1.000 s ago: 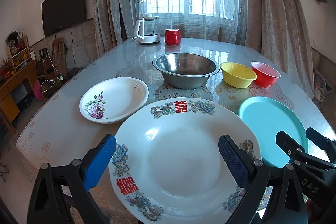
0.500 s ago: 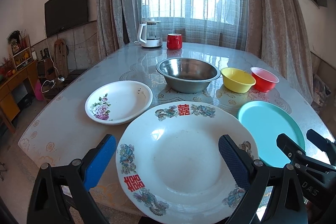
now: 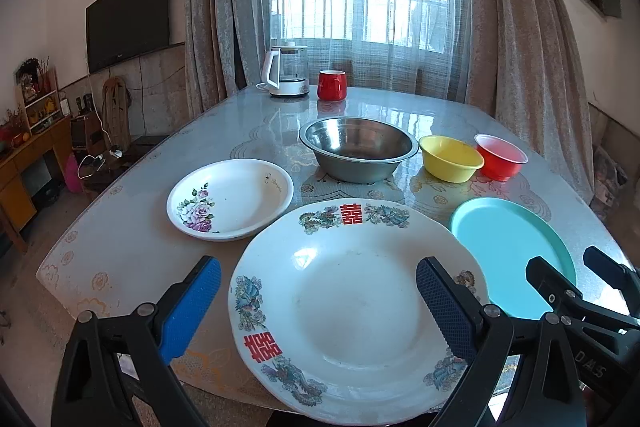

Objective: Organize plates and bowls

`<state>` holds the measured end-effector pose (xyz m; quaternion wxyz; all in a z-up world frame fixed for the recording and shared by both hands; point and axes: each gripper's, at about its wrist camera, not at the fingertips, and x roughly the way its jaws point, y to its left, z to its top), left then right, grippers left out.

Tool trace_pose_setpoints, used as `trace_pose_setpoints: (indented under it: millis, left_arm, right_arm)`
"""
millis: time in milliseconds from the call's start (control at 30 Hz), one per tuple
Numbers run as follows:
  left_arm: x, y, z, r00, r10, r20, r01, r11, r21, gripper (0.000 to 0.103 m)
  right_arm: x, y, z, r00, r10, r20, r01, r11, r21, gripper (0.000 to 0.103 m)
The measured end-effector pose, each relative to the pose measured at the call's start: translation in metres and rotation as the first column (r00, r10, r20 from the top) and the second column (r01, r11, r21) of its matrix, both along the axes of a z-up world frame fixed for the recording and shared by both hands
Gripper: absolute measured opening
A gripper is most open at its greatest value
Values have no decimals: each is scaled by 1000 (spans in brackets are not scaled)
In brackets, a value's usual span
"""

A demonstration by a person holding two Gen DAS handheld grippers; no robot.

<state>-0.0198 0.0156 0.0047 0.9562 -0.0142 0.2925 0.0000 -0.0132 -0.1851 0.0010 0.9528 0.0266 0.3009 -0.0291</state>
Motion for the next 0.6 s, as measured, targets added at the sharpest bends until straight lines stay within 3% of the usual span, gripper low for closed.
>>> trace_pose_setpoints:
  millis: [600]
  left_arm:
    - [-5, 1, 5, 1000, 0, 19, 0, 1000, 10, 99]
  right_arm:
    - [10, 8, 2, 1000, 10, 17, -9, 1000, -22, 93]
